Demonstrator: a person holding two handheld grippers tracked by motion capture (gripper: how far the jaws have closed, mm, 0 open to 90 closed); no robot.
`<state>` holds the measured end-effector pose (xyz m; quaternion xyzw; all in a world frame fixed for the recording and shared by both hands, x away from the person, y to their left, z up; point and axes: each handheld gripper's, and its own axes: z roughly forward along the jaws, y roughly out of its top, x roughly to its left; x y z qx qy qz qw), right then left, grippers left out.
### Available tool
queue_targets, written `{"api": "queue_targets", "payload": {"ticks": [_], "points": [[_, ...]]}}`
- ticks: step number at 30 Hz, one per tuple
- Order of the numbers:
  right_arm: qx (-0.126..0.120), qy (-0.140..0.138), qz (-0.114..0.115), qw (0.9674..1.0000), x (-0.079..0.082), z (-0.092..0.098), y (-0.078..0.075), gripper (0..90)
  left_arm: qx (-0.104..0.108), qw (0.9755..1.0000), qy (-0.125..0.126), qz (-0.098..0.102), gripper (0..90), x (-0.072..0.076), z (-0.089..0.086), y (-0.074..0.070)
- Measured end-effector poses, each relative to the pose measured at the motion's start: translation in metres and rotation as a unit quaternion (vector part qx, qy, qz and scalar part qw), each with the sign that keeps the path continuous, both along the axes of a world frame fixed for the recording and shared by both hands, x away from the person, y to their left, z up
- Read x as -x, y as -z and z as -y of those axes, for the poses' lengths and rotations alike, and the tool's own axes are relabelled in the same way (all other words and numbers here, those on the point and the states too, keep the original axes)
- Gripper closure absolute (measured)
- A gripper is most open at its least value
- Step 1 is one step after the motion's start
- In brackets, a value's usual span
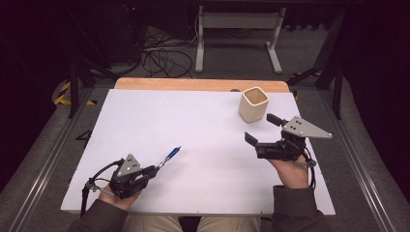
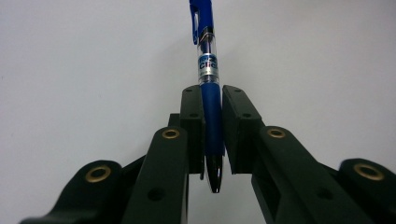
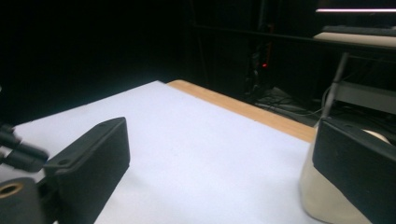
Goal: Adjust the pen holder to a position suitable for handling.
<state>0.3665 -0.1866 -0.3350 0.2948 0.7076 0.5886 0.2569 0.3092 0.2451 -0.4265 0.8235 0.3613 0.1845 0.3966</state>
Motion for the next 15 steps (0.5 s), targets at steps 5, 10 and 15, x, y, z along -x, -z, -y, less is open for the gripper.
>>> {"api": "queue_targets", "payload": {"ticks": [5,10,15], "points": [[0.022,-0.024,-0.005,0.9995,-0.001,-0.006,0.002,8.6,0.011,0.9997,0.010,0.017,80.0,-0.004,0.005,-0.013],[0.035,-0.032,-0.007,0.9989,-0.001,-0.011,0.004,12.0,0.005,0.9993,0.025,0.029,80.0,-0.009,0.010,-0.025],[0.036,-0.044,-0.012,0.9983,-0.002,-0.012,0.005,15.8,0.018,0.9984,0.041,0.034,80.1,-0.010,0.016,-0.032]]}}
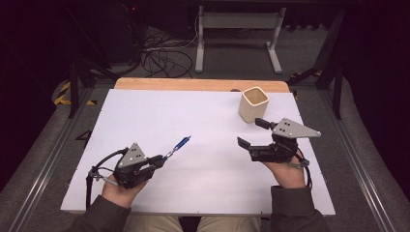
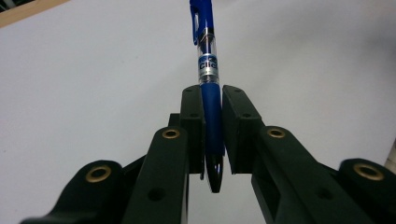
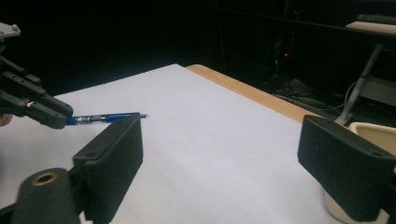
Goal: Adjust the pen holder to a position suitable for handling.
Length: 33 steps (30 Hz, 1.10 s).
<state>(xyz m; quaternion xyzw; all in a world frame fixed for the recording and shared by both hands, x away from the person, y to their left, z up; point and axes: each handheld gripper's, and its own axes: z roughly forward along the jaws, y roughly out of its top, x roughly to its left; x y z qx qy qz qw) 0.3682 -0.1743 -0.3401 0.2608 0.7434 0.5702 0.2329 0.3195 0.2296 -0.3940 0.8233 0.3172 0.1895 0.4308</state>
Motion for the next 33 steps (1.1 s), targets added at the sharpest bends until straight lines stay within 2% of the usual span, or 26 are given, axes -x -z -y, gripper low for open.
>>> {"api": "queue_targets", "payload": {"ticks": [11,18,21,25,28,33], "points": [[0.020,-0.015,0.008,0.9997,0.001,-0.007,0.003,22.5,0.010,0.9996,0.025,-0.003,80.1,-0.008,0.010,-0.013],[0.047,-0.029,0.020,0.9983,0.002,-0.018,0.007,25.9,0.018,0.9989,0.042,-0.008,80.1,-0.013,0.019,-0.021],[0.058,-0.036,0.029,0.9973,0.002,-0.021,0.009,27.1,0.014,0.9984,0.054,-0.008,80.1,-0.016,0.025,-0.026],[0.081,-0.038,0.050,0.9948,0.004,-0.026,0.011,28.8,0.012,0.9977,0.066,-0.012,80.1,-0.019,0.032,-0.030],[0.111,-0.039,0.083,0.9896,0.006,-0.031,0.013,29.8,0.013,0.9972,0.071,-0.018,80.1,-0.022,0.036,-0.031],[0.128,-0.046,0.087,0.9870,0.006,-0.038,0.018,30.1,0.016,0.9964,0.079,-0.024,80.1,-0.025,0.041,-0.033]]}}
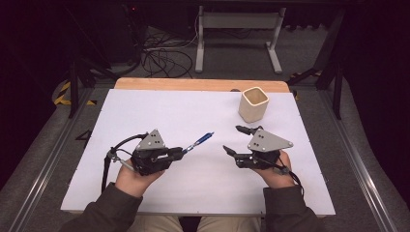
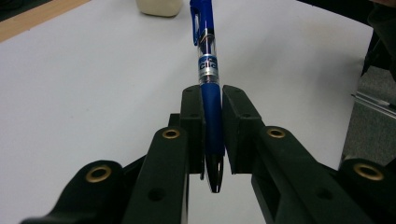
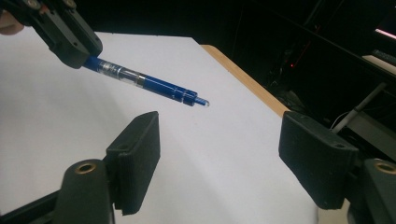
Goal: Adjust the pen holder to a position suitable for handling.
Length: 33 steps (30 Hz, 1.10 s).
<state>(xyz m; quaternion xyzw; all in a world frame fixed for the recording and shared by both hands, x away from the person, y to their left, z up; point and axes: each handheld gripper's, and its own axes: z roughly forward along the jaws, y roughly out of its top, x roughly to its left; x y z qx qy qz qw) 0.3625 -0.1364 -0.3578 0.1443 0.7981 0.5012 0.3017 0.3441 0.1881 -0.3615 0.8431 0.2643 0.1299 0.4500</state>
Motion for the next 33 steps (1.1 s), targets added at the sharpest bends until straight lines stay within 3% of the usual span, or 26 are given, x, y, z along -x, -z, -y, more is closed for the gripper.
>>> {"api": "queue_targets", "payload": {"ticks": [11,15,19,28,33], "points": [[0.043,0.004,0.048,0.9979,0.005,-0.017,0.009,37.8,-0.001,0.9998,0.018,-0.010,80.1,-0.008,0.012,-0.006],[0.066,0.001,0.079,0.9947,0.007,-0.024,0.013,38.7,-0.009,0.9995,0.025,-0.016,80.1,-0.009,0.018,-0.005],[0.097,-0.010,0.110,0.9891,0.010,-0.030,0.018,40.8,-0.010,0.9993,0.030,-0.022,80.1,-0.010,0.021,-0.005],[0.115,-0.017,0.120,0.9860,0.012,-0.041,0.026,43.1,-0.013,0.9989,0.036,-0.028,80.0,-0.012,0.026,-0.006],[0.137,-0.015,0.146,0.9796,0.014,-0.049,0.032,44.8,-0.013,0.9986,0.039,-0.034,80.0,-0.012,0.029,-0.006]]}}
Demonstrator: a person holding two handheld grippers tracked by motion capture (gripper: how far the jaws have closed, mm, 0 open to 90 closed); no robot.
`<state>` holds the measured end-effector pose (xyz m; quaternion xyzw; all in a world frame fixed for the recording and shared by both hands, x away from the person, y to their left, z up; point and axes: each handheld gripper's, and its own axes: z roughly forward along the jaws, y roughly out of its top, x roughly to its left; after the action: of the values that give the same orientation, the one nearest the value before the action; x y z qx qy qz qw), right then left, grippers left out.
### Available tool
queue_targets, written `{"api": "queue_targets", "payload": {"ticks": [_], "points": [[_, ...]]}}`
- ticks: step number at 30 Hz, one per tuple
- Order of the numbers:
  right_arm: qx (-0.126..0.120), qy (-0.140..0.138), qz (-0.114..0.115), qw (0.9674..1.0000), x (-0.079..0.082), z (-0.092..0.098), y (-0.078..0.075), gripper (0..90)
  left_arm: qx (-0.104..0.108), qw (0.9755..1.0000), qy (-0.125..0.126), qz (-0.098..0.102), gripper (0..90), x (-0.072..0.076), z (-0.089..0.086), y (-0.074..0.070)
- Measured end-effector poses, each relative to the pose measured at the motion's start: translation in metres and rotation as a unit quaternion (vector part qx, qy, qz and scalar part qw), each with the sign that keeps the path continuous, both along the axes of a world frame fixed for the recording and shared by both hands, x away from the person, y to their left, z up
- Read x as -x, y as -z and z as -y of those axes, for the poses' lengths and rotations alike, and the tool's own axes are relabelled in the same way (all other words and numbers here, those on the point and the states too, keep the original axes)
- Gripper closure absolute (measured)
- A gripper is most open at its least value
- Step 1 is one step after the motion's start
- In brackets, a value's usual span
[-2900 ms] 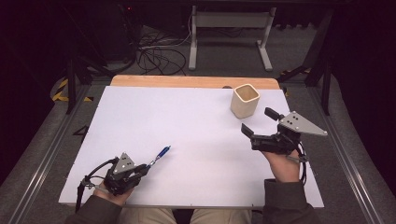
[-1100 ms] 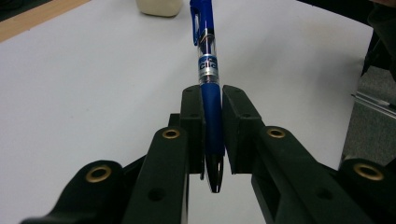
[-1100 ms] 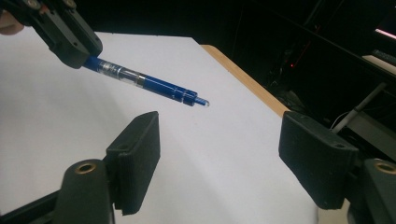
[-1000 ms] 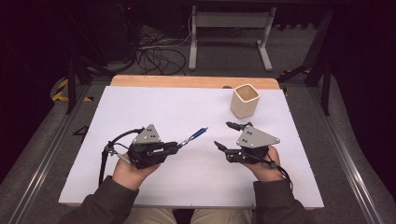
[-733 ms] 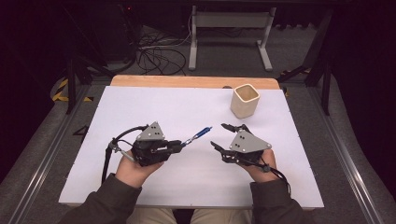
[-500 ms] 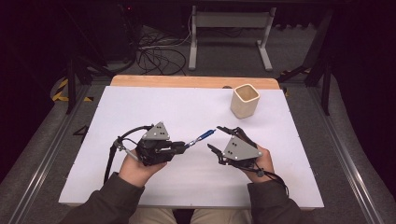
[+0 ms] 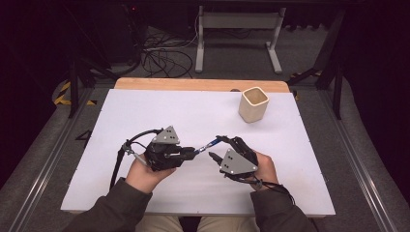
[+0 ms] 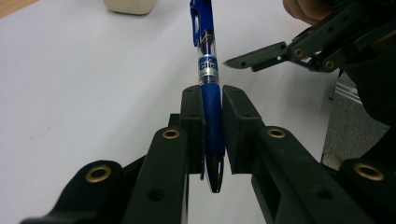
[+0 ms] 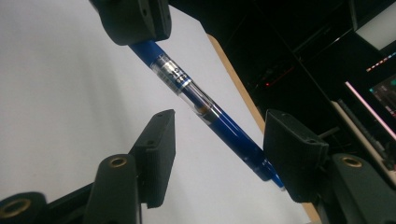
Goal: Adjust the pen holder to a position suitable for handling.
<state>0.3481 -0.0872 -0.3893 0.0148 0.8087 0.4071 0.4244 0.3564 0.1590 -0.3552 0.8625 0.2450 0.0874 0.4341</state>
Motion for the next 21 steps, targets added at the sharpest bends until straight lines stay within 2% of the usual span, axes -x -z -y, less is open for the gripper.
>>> {"api": "queue_targets", "payload": {"ticks": [6,11,16,18,21], "points": [[0.030,0.005,0.036,0.9989,0.003,-0.009,0.007,49.7,-0.002,1.0000,0.005,-0.003,80.0,0.000,0.004,0.000],[0.031,0.014,0.052,0.9981,0.004,-0.013,0.010,58.6,-0.001,1.0000,0.007,-0.003,80.0,0.000,0.005,0.000],[0.041,0.023,0.068,0.9966,0.004,-0.016,0.012,63.3,0.003,1.0000,0.003,0.002,79.6,-0.001,0.004,-0.001],[0.045,0.026,0.075,0.9958,0.004,-0.017,0.013,65.0,0.010,0.9999,0.001,0.004,79.3,-0.001,0.003,-0.001],[0.051,0.030,0.078,0.9952,0.004,-0.018,0.014,69.4,0.040,0.9991,-0.002,0.013,78.9,-0.002,0.000,-0.004]]}}
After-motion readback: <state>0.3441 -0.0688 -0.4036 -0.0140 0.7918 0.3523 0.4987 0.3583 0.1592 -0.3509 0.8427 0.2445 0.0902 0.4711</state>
